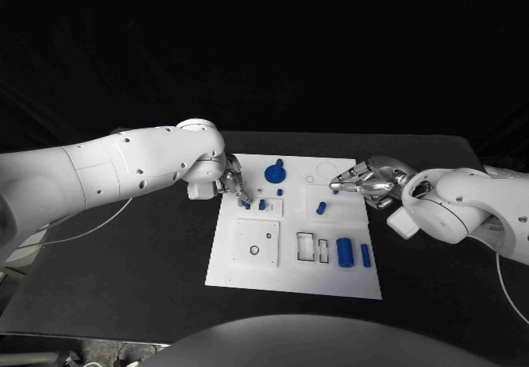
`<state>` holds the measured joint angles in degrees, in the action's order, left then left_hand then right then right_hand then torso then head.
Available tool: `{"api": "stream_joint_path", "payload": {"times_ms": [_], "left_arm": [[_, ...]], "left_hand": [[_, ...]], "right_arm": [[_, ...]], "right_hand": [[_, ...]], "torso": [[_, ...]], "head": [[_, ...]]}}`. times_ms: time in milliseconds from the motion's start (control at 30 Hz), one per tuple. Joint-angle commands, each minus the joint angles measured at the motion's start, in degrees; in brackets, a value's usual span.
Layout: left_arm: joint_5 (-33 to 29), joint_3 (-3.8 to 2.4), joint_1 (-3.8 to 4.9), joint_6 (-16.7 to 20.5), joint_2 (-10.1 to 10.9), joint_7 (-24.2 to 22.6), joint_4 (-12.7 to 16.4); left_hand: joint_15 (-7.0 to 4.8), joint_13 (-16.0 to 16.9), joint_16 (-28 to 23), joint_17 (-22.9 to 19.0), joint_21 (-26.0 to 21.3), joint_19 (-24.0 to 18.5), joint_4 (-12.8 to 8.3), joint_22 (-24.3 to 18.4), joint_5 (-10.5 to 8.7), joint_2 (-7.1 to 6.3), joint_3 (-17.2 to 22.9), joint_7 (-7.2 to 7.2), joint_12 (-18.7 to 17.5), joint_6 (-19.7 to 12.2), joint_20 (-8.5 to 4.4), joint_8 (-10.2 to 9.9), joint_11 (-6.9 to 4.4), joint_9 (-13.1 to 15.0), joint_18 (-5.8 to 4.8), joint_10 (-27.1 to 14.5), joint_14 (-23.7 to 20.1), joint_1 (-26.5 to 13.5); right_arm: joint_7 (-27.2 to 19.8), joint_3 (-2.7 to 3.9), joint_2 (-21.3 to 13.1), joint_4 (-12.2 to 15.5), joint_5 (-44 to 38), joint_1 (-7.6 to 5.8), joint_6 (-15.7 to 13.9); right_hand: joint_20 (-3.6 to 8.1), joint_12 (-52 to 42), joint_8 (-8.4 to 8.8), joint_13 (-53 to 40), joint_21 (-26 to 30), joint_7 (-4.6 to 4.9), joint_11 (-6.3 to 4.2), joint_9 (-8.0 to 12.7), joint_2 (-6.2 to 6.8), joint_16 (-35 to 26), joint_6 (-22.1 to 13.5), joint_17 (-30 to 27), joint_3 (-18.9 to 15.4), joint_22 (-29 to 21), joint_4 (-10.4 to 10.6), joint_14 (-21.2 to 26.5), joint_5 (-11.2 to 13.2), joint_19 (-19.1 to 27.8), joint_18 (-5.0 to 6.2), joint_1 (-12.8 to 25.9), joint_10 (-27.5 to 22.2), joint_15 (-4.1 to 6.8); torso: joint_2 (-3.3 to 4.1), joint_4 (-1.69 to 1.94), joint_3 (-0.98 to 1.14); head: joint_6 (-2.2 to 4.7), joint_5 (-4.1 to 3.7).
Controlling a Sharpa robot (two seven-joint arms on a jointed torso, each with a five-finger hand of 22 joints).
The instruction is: Assemble the parts on the task board
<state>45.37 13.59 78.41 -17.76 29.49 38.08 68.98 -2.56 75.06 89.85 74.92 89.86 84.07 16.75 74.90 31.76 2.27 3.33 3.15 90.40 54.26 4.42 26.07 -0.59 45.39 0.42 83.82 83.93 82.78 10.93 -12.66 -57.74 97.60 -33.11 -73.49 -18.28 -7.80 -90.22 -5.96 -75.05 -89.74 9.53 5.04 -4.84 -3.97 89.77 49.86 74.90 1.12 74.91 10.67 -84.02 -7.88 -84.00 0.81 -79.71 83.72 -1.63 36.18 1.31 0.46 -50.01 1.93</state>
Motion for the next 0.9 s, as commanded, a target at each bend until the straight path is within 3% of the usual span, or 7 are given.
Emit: {"api": "stream_joint_path", "payload": {"times_ms": [33, 500, 767, 900], "left_arm": [[-0.1, 0.00, -0.05, -1.2, -0.1, 0.0, 0.0], [-0.4, 0.00, -0.11, -1.2, -0.3, -0.1, -0.4], [-0.4, 0.00, -0.11, -2.3, -0.8, 0.6, -0.9], [-0.4, 0.00, -0.12, -2.3, -0.9, 1.2, -0.9]], "left_hand": [[-0.40, 14.9, 0.1, 15.1, 0.1, 5.9, 0.0, 15.1, -0.18, -0.12, 0.5, -0.85, -0.4, 0.4, -0.33, 0.1, -0.27, 0.1, -0.42, 6.2, 6.1, 0.5], [-0.36, 14.9, 0.1, 15.1, -0.1, 5.7, 0.0, 15.0, -0.48, -0.14, 0.7, -0.76, -0.4, 0.1, -0.31, -0.1, -0.19, 0.0, -0.35, 6.2, 6.1, 0.4], [0.17, 14.9, 0.1, 15.1, -1.0, 4.5, 0.1, 14.6, -1.78, -1.35, -0.5, -0.08, -0.4, -0.9, 0.05, -2.6, 0.47, -2.1, -0.02, 6.2, 6.1, -3.3], [0.34, 14.9, 0.1, 15.1, -1.0, 4.5, 0.1, 14.6, -4.03, -2.03, -2.0, -0.03, -0.4, -0.5, 0.26, -3.0, 0.53, -2.8, -0.03, 6.2, 6.1, -6.2]], "right_arm": [[-0.2, 0.00, 0.1, 0.1, -0.3, 0.04, 0.4], [-0.2, 0.00, 0.1, 0.1, -0.3, 0.04, 0.3], [-0.2, 0.00, 0.1, 0.1, -0.3, 0.04, 0.2], [-0.3, 0.00, 0.1, 0.0, -0.3, 0.04, 0.1]], "right_hand": [[-0.34, 0.2, -0.29, -14.9, -0.3, -0.17, 0.15, 0.1, -0.18, 0.2, -0.3, 15.1, -0.1, 15.1, -0.1, -6.0, -0.3, -6.0, -0.81, -0.5, 6.3, -0.19], [-0.34, 0.2, -0.29, -14.9, -0.3, -0.17, 0.15, 0.1, -0.18, 0.2, -0.3, 15.1, -0.1, 15.1, -0.1, -6.0, -0.3, -6.0, -0.81, -0.5, 6.3, -0.19], [-0.34, 0.2, -0.29, -14.9, -0.3, -0.17, 0.15, 0.1, -0.18, 0.2, -0.3, 15.1, -0.1, 15.1, -0.1, -6.0, -0.3, -6.0, -0.81, -0.5, 6.3, -0.19], [-0.34, 0.2, -0.33, -14.9, -0.3, -0.15, 0.17, 0.1, -0.20, 0.2, -0.3, 15.1, -0.2, 15.1, -0.1, -6.0, -0.5, -6.0, -0.81, -0.5, 6.3, -0.19]], "torso": [[0.02, -0.01, -0.04], [0.00, 0.01, -0.07], [0.00, -0.02, -0.10], [-0.02, -0.02, -0.05]], "head": [[0.01, -0.10], [0.01, -0.11], [0.01, -0.07], [0.01, -0.07]]}}
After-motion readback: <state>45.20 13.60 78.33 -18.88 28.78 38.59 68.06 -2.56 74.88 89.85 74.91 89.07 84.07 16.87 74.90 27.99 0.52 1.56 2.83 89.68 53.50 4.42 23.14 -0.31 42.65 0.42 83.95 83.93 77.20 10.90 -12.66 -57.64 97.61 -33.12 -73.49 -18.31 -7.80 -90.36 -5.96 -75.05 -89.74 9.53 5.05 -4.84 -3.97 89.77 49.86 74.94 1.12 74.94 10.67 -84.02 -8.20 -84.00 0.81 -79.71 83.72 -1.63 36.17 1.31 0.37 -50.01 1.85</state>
